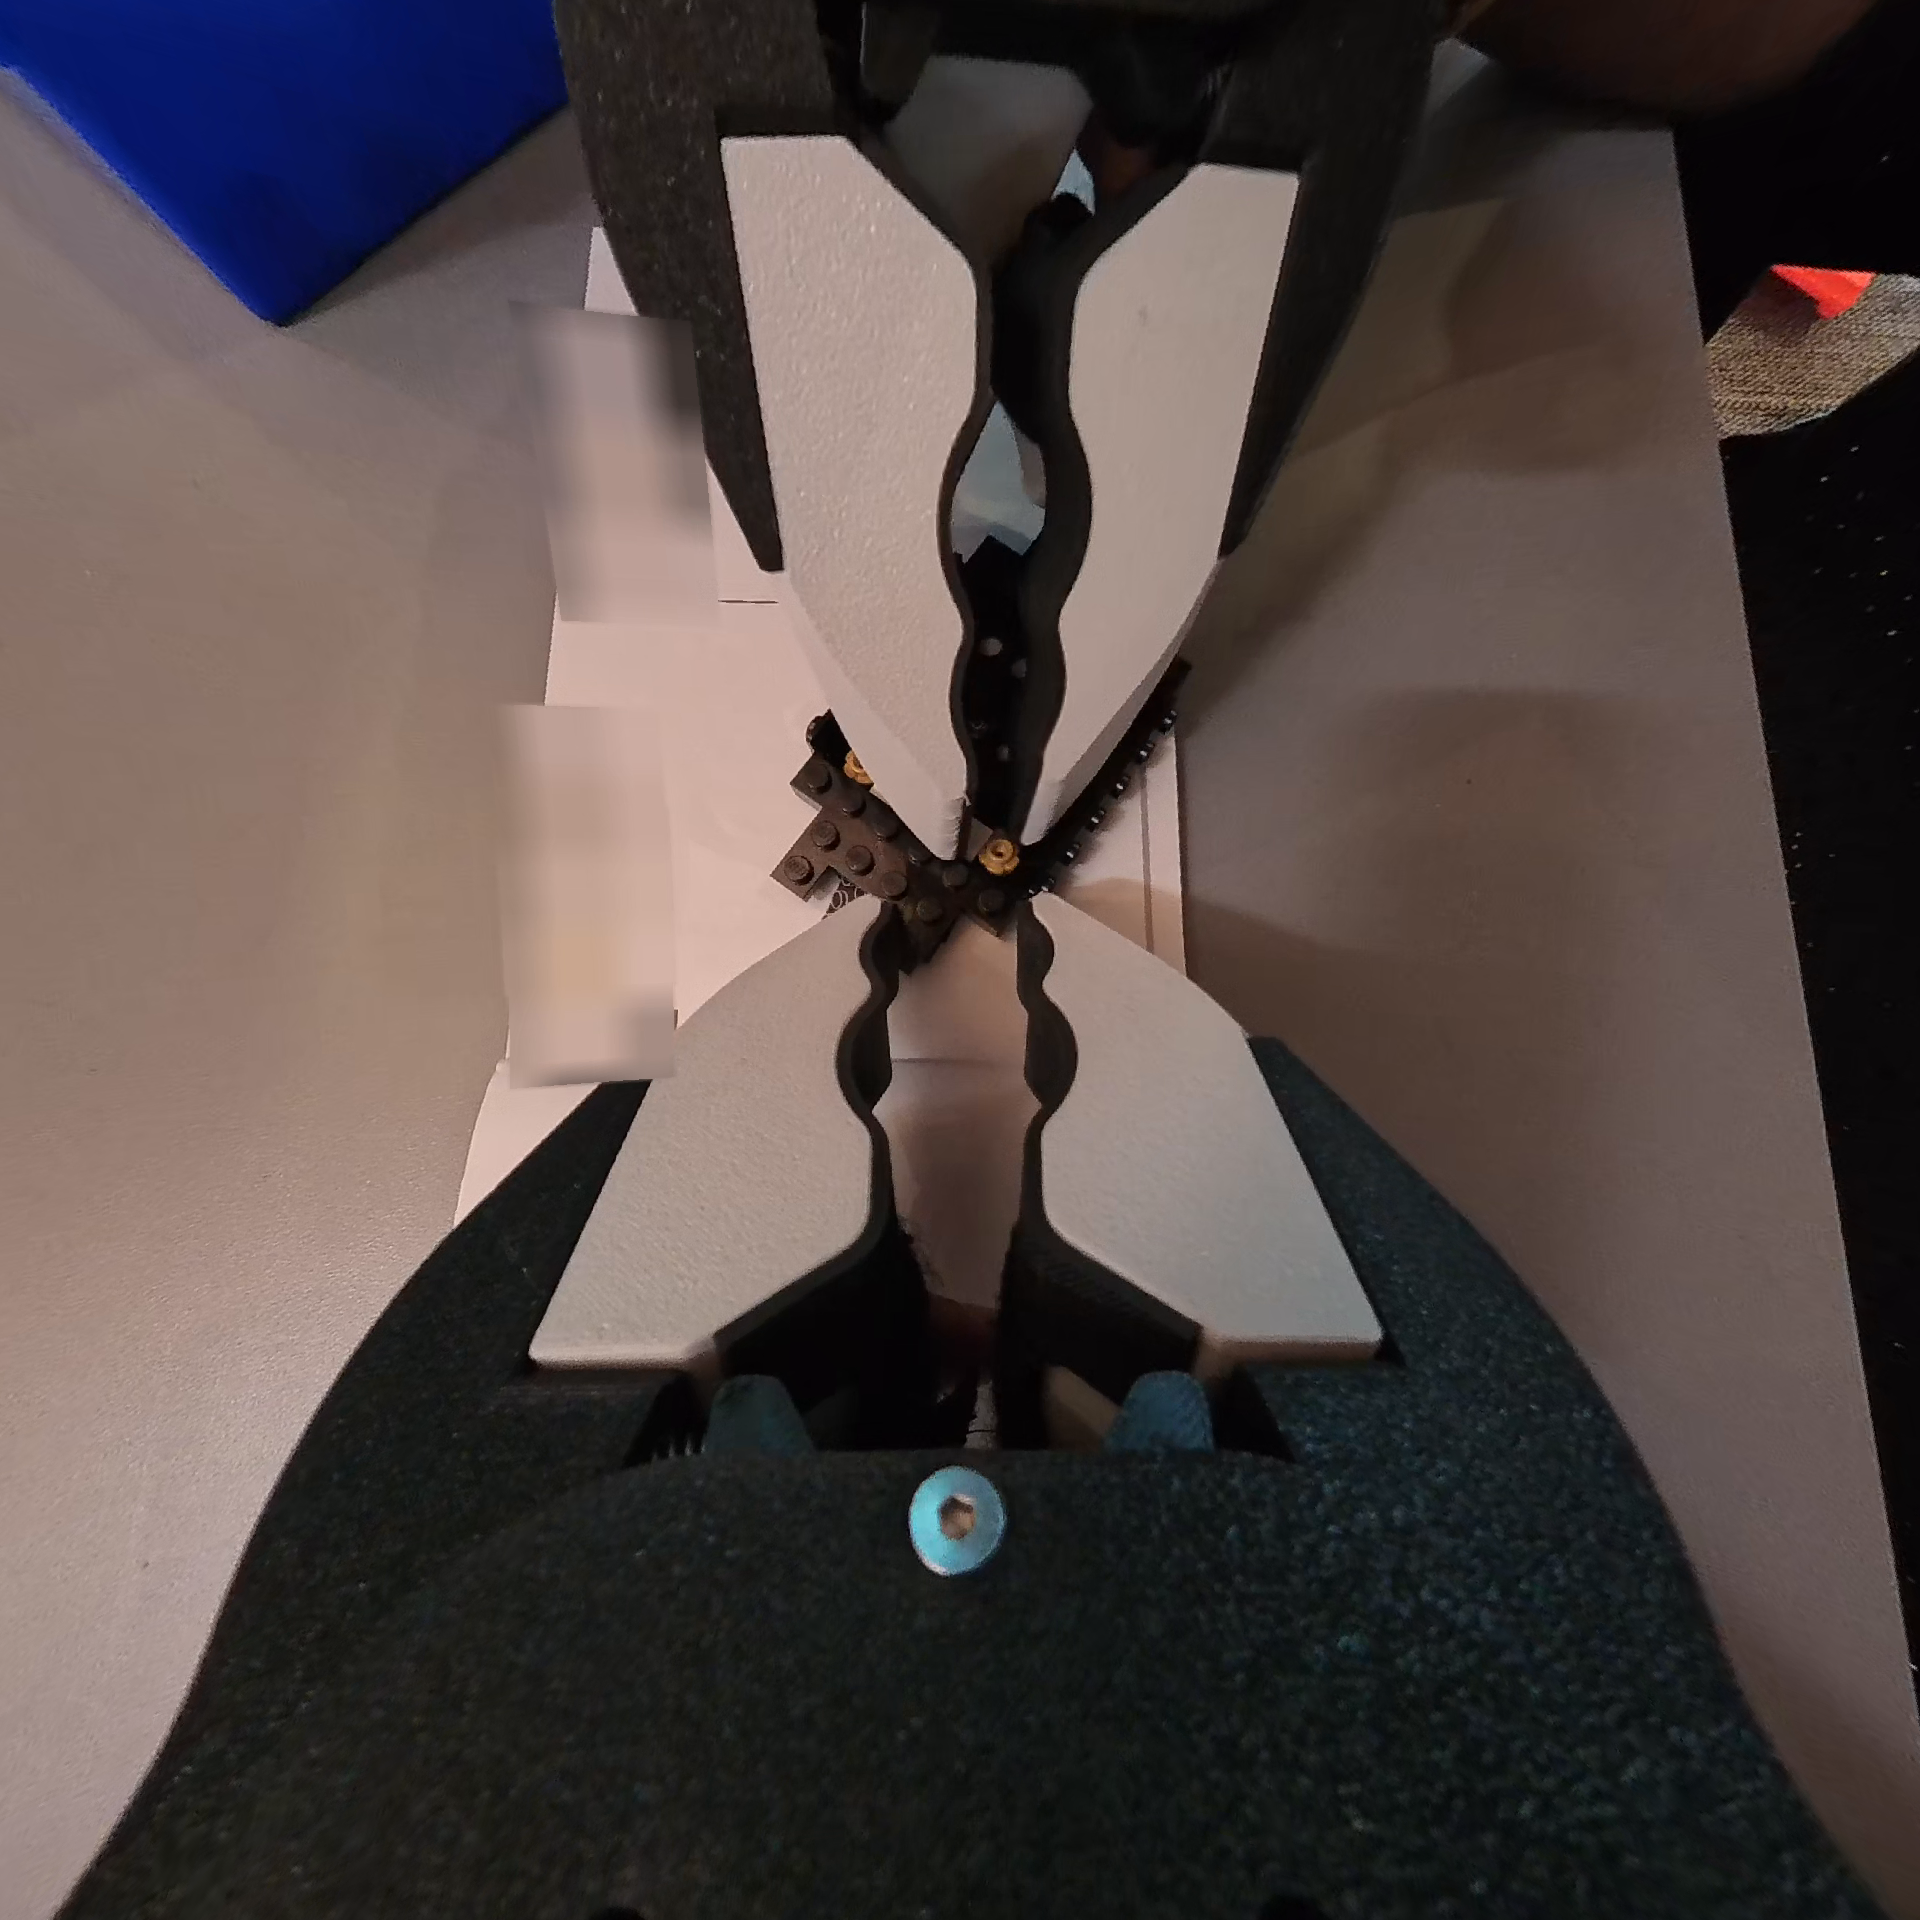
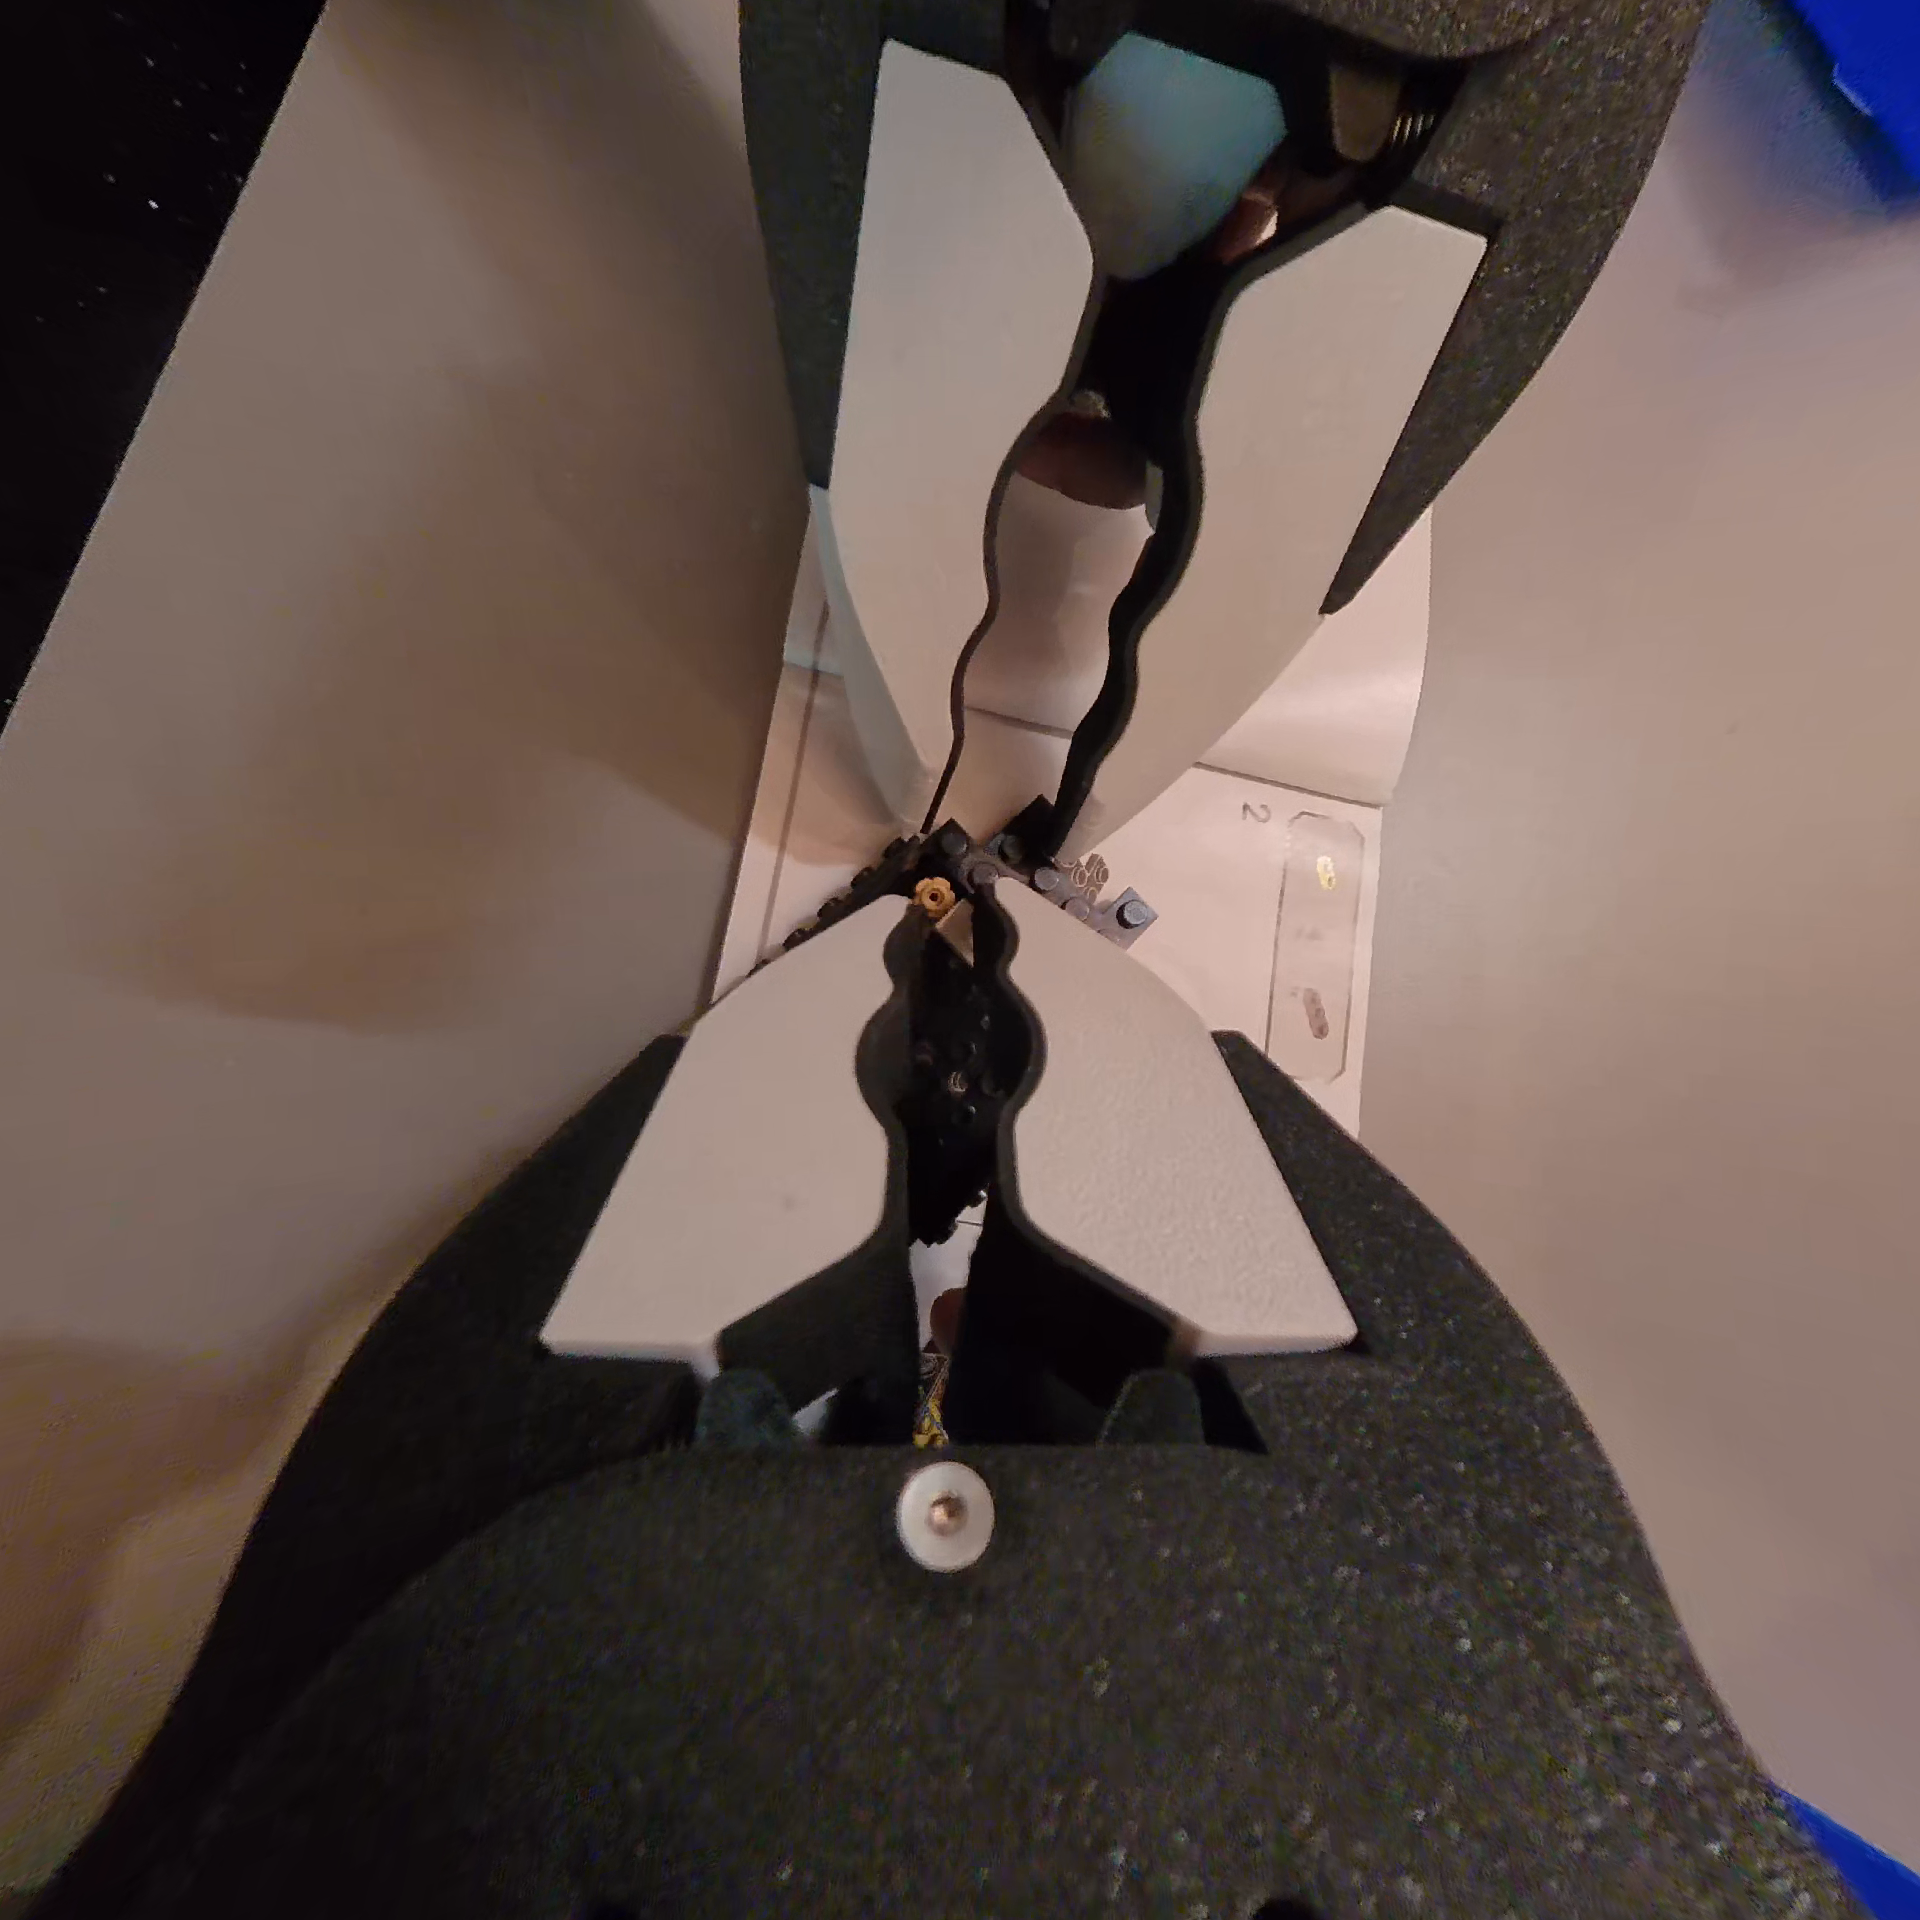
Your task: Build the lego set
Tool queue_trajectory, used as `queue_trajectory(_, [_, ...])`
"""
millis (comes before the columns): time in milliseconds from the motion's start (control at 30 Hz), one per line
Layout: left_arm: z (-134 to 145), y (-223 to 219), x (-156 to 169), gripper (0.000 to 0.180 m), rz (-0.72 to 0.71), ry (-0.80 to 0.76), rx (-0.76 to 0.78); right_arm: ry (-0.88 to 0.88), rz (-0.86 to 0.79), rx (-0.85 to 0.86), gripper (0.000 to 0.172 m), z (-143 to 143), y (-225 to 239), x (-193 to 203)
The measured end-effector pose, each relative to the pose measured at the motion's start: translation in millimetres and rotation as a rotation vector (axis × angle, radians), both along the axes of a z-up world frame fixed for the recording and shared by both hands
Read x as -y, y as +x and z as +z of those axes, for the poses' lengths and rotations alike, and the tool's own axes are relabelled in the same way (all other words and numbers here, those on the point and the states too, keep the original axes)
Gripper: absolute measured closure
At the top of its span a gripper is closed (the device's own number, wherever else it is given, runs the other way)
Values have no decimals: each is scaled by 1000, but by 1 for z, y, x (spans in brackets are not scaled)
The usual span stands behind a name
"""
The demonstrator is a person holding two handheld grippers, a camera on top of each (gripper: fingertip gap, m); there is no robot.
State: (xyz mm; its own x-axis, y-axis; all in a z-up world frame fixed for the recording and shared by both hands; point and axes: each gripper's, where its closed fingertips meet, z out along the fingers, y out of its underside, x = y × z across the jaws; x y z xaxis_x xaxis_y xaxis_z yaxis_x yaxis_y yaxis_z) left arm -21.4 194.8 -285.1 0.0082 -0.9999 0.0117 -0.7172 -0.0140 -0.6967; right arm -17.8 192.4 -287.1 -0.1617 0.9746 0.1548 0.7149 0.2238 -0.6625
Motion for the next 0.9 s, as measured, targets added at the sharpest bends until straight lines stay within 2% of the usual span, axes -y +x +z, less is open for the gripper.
queue_trajectory(267, [0, 0, 0, 160, -1, 3, 1, -19, -1, -44, 161, 7, 0, 0])
queue_trajectory(400, [0, 0, 0, 161, 0, 7, 1, -28, 15, -57, 172, 9, -2, 3])
queue_trajectory(900, [-1, 0, -1, 162, 12, -15, 5, -60, -52, 133, 172, 0, -1, 5])
